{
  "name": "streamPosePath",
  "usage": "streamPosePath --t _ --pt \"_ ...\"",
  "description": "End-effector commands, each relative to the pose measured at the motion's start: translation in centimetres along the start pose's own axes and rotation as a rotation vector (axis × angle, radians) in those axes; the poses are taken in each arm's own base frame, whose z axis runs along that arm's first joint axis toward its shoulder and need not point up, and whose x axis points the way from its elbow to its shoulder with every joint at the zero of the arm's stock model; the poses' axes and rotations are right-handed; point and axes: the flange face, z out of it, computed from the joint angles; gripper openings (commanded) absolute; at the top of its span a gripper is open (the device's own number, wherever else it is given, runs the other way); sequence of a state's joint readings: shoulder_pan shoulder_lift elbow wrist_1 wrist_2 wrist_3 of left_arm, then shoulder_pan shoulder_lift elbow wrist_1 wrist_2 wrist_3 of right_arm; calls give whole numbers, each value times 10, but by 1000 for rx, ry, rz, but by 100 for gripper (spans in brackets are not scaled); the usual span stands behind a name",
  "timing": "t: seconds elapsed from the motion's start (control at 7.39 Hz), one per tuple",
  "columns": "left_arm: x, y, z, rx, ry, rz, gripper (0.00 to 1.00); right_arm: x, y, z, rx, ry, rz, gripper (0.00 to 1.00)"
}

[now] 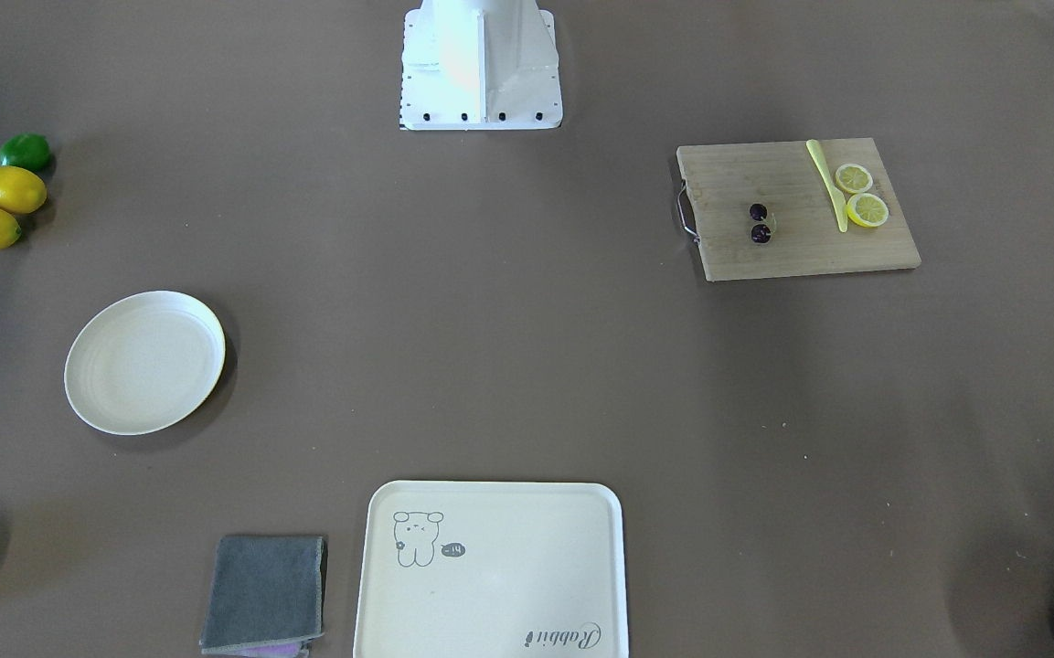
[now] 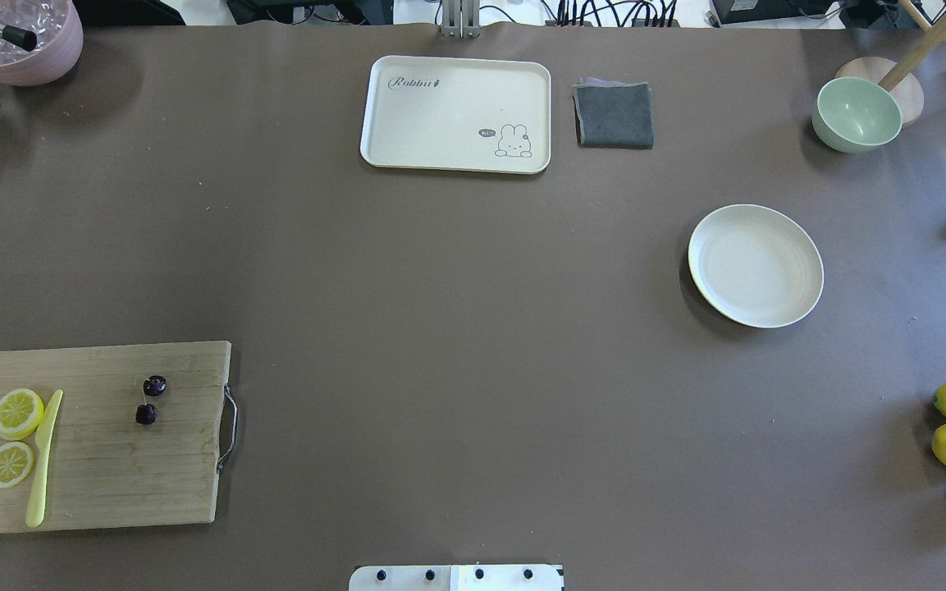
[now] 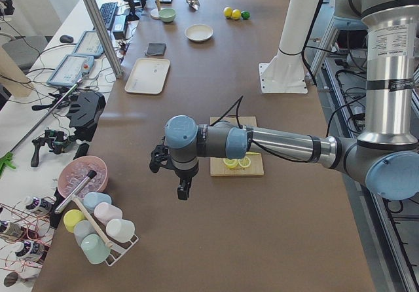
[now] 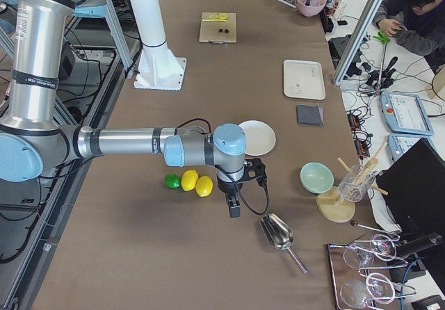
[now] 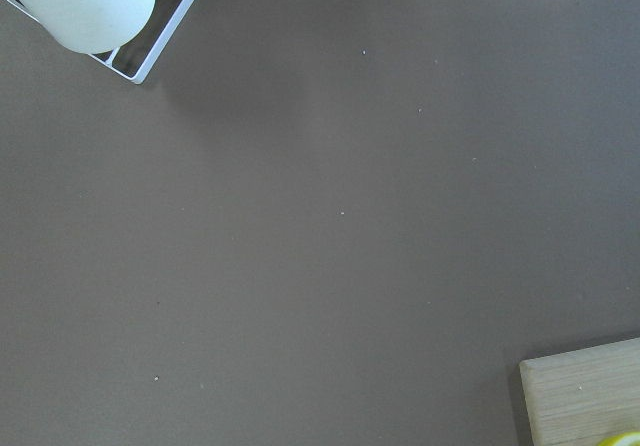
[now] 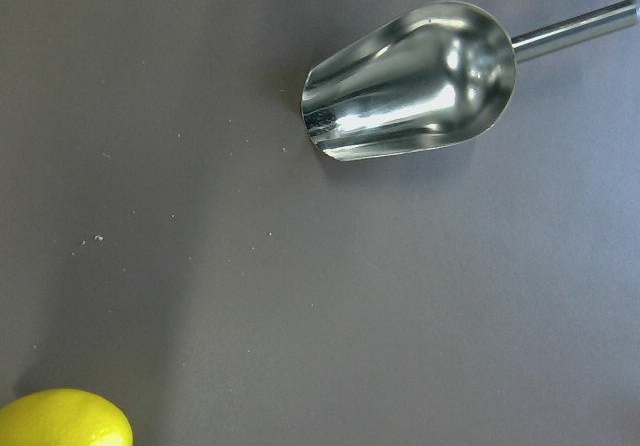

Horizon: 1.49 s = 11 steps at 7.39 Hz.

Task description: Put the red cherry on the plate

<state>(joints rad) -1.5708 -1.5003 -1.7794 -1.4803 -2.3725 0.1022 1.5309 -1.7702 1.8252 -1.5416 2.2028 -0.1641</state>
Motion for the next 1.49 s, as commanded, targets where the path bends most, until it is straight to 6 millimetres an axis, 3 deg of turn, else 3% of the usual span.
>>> streamPosePath --t 0.0,0.27,0.54,0.68,0.81,1.08,1.35 --pt "0 1 0 -2 -8 5 98 0 0 0 0 0 0 100" --pt "11 0 -11 22 -3 27 98 0 -1 -1 3 0 -2 100" --pt "22 -2 -26 52 -15 48 98 -17 -10 -24 50 8 -38 100" --pt "25 -8 -31 64 -16 50 98 -28 -36 -45 105 20 -78 100" --pt "40 -17 -48 100 -20 85 98 -34 -52 -59 153 28 -112 100" --pt "52 -37 -62 139 -18 120 98 -39 -59 -66 211 27 -146 100" --pt "49 -48 -77 265 -34 228 98 -45 -70 -72 232 -11 -115 100"
